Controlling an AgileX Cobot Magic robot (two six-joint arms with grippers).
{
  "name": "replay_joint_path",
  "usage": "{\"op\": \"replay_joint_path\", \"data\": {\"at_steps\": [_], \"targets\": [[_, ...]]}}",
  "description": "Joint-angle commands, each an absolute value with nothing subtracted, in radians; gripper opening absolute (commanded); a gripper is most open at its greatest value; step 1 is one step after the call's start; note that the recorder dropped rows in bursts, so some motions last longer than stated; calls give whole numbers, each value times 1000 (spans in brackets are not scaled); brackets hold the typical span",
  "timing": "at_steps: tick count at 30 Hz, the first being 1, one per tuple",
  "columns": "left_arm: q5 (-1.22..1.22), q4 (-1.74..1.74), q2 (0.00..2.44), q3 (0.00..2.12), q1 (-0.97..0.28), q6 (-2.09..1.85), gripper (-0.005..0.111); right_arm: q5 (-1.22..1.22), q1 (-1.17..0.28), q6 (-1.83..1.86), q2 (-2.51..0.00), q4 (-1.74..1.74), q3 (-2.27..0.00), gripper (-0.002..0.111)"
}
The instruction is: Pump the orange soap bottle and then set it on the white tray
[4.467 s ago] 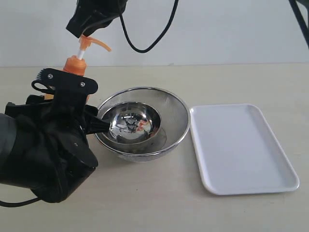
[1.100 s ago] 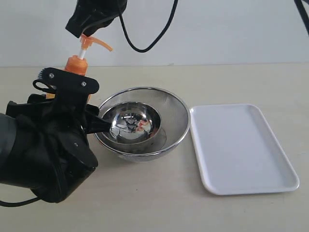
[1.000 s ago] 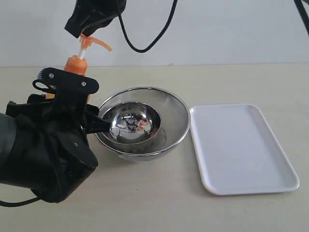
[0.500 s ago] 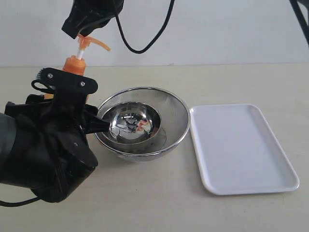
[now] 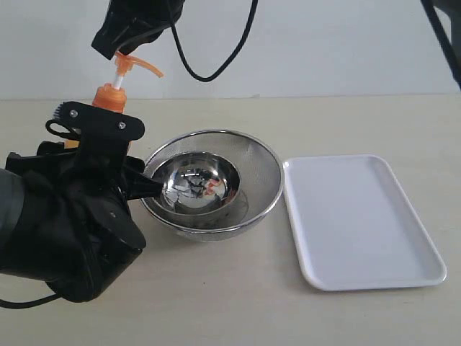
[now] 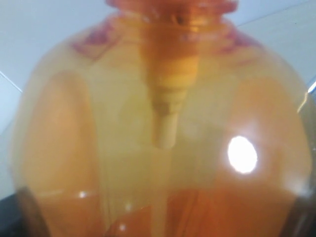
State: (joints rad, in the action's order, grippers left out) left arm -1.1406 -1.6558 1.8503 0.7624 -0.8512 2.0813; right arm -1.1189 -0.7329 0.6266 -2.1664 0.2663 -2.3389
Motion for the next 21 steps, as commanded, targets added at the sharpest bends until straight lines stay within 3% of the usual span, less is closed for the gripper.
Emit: {"op": "replay_joint_path", "data": {"at_steps": [1,10,21], "targets": [[-1181,-1744,1840,769,-857,2101,5,-1221,-754,624,-2206,300,-2315,0],[-1181,-1744,1840,769,-857,2101,5,-1221,-754,626,-2181,277,-2315,0],[-1186,-1744,1840,769,-857,2051,5,-1221,-754,513,-1908,-8,-2315,0]]}}
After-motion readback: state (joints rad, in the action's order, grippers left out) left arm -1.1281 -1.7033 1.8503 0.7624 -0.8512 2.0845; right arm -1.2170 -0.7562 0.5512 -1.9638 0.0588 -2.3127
